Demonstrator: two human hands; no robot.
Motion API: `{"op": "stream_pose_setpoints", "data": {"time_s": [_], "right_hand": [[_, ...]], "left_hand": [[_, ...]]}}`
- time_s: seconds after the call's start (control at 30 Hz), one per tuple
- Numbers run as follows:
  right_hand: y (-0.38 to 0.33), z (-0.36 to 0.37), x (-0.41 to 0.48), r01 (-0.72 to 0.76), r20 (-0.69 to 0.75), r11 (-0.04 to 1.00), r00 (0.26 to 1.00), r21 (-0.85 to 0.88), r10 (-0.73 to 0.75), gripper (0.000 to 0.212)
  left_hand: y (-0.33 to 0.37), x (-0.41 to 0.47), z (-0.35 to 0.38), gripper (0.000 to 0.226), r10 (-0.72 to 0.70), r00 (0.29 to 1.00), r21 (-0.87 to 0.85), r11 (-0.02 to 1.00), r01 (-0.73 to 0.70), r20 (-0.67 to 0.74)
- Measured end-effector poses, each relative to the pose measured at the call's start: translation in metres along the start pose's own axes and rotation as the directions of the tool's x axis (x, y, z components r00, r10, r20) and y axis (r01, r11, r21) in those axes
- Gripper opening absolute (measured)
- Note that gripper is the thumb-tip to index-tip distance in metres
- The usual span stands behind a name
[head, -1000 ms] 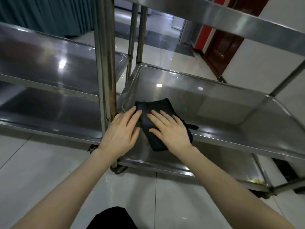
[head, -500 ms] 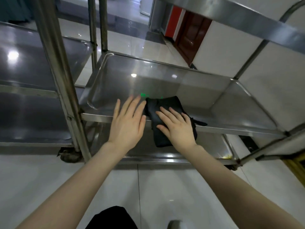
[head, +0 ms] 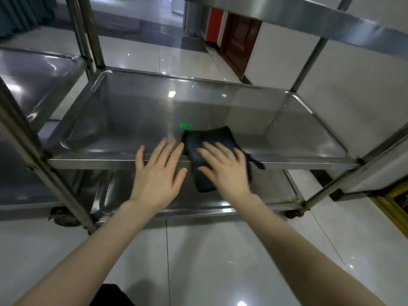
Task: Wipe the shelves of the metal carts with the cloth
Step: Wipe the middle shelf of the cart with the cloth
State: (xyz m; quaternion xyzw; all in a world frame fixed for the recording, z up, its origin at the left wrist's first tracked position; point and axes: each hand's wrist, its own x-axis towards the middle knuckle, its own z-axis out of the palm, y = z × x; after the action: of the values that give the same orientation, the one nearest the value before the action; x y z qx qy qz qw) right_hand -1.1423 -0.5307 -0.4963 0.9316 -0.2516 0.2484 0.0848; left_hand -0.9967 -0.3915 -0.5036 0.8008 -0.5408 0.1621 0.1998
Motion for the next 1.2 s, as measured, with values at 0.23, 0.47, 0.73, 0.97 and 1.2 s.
{"op": "stream_pose_setpoints", "data": {"time_s": [0.23, 0.47, 0.73, 0.97, 1.2], "right_hand": [[0.073, -0.006, -0.012, 0.139, -0.026, 0.989, 0.990, 0.059, -0.138, 0.044], [0.201, -0.026, -0.050, -0.041, 0.008, 0.998, 0.999, -0.050, 0.041, 0.047], [0.143, 0.007, -0.015, 0.144, -0.127, 0.989, 0.982, 0.013, -0.141, 0.042], [0.302, -0.020, -0.058, 0.026, -0.020, 1.000, 0.999, -0.010, -0.026, 0.045], [0.310, -0.021, -0.062, -0.115, -0.053, 0.993, 0.992, -0.036, 0.113, 0.043]], "left_hand": [[0.034, 0.004, 0.012, 0.059, -0.085, 0.996, 0.060, 0.995, 0.085, 0.007], [0.082, 0.019, 0.029, 0.062, -0.038, 0.996, 0.155, 0.988, 0.026, 0.078], [0.118, 0.037, 0.051, 0.060, -0.019, 0.998, 0.180, 0.984, 0.008, 0.061], [0.175, 0.076, 0.063, 0.062, 0.141, 0.979, 0.154, 0.974, -0.163, 0.148], [0.194, 0.080, 0.072, 0.063, 0.078, 0.985, 0.140, 0.985, -0.100, 0.153]]}}
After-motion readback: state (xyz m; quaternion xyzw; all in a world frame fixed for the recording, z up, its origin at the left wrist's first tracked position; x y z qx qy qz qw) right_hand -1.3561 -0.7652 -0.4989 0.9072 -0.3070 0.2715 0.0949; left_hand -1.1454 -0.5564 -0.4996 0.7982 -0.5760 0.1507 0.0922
